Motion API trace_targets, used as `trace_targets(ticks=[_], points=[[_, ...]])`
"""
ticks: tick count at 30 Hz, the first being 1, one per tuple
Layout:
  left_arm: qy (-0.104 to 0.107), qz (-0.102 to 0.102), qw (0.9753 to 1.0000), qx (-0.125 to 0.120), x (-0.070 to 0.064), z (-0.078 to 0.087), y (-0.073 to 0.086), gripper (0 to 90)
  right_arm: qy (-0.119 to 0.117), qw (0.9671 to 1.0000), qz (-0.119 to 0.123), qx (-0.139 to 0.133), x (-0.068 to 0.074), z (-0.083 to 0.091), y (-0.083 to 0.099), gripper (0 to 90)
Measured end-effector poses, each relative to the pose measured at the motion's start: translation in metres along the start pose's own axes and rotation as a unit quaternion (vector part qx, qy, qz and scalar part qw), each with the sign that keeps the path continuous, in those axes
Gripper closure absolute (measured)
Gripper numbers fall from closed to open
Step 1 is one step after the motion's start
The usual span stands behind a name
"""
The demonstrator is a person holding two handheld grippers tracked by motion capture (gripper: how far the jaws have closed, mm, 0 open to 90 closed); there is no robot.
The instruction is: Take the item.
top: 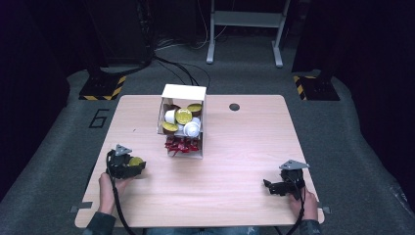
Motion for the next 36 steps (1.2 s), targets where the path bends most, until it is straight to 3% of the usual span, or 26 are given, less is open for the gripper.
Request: trace_targets(ticks=[6,12,19,25,32,36], points=[[0.006,0.01,0.9998,0.019,0.003,-0.007,0.006,40.4,-0.001,1.0,0.0,0.001,0.0,0.0,0.0,0.0],[0.005,0.015,0.9998,0.016,0.004,-0.008,0.005,39.5,0.0,1.0,0.0,0.001,0.0,0.0,0.0,0.0],[-0.004,0.021,0.9997,0.01,0.005,-0.005,0.002,27.4,0.0,1.0,0.0,0.0,0.0,0.0,0.0,0.0],[-0.022,0.02,0.9994,-0.016,0.005,0.013,-0.003,16.9,0.0,1.0,0.0,0.001,0.0,0.0,0.0,0.0],[-0.039,0.009,0.998,-0.049,0.004,0.038,-0.005,14.2,0.002,1.0,0.0,-0.002,0.0,0.0,0.0,0.0],[-0.053,0.002,0.997,-0.056,0.005,0.052,0.0,10.8,0.003,1.0,-0.001,-0.004,0.0,0.0,0.0,0.0]])
Point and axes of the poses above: each handheld gripper's, and its own axes: z roughly backward along the jaws, y roughly out of its underside, x roughly to its left, the point moved 3 cm from there along -z, roughly forward along the jaws, and after that the axes turned 7 degrees about -x, right-handed, at the moved point
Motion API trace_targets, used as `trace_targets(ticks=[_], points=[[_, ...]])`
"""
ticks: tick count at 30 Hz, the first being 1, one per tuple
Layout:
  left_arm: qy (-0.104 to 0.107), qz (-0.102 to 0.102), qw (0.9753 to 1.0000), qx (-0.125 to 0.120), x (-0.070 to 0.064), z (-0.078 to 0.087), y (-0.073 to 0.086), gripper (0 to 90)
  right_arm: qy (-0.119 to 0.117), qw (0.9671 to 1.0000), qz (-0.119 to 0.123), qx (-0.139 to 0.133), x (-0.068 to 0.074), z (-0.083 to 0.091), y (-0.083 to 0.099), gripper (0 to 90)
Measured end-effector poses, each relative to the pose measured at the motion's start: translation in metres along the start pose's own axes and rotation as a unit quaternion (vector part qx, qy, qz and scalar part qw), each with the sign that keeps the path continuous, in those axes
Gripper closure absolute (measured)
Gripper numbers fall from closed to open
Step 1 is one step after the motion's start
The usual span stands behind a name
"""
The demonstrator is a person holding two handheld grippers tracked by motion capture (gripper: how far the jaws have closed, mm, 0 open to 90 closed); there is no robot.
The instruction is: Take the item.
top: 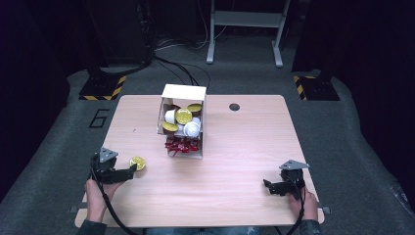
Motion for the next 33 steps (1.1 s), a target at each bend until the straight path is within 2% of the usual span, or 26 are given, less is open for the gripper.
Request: trace_targets(ticks=[2,7,14,15,16,19,20,21,24,25,26,33], points=[[-0.008,0.002,0.9999,-0.007,0.002,0.005,0.005,9.1,0.0,1.0,0.0,0.0,0.0,0.0,0.0,0.0],[-0.019,0.01,0.9998,-0.005,0.008,0.016,0.022,6.2,0.0,1.0,0.0,-0.001,0.0,0.0,0.0,0.0],[-0.025,0.028,0.9992,0.011,0.017,0.021,0.054,2.7,0.0,1.0,0.0,0.0,0.0,0.0,0.0,0.0],[-0.025,0.028,0.9992,0.011,0.017,0.021,0.054,2.6,0.0,1.0,0.0,0.0,0.0,0.0,0.0,0.0],[-0.026,0.027,0.9992,0.016,0.019,0.019,0.064,2.5,0.0,1.0,0.0,0.0,0.0,0.0,0.0,0.0],[-0.027,0.02,0.999,0.03,0.021,0.016,0.078,1.2,0.0,1.0,0.0,0.0,0.0,0.0,0.0,0.0],[-0.027,0.02,0.999,0.03,0.021,0.016,0.078,0.8,0.0,1.0,0.0,0.0,0.0,0.0,0.0,0.0],[-0.028,0.013,0.9987,0.041,0.023,0.014,0.085,0.8,0.0,1.0,0.0,0.0,0.0,0.0,0.0,0.0],[-0.027,0.01,0.9983,0.051,0.024,0.011,0.09,0.0,0.0,1.0,0.0,0.0,0.0,0.0,0.0,0.0],[-0.021,0.014,0.999,0.038,0.025,0.008,0.093,0.0,0.0,1.0,0.0,0.0,0.0,0.0,0.0,0.0],[-0.016,0.025,0.9989,0.037,0.025,0.008,0.094,0.0,0.001,1.0,0.0,0.001,0.0,0.0,0.0,0.0],[-0.007,0.023,0.9989,0.04,0.028,0.001,0.09,0.0,0.001,1.0,-0.001,0.0,0.0,0.0,0.0,0.0]])
Point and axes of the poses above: each handheld gripper's, and its own axes: z roughly backward along the jaws, y roughly out of its underside, x roughly to its left, the point moved 3 cm from there along -z, roughly forward along the jaws, and after that the axes turned 7 degrees about -x, right-handed, at the moved point
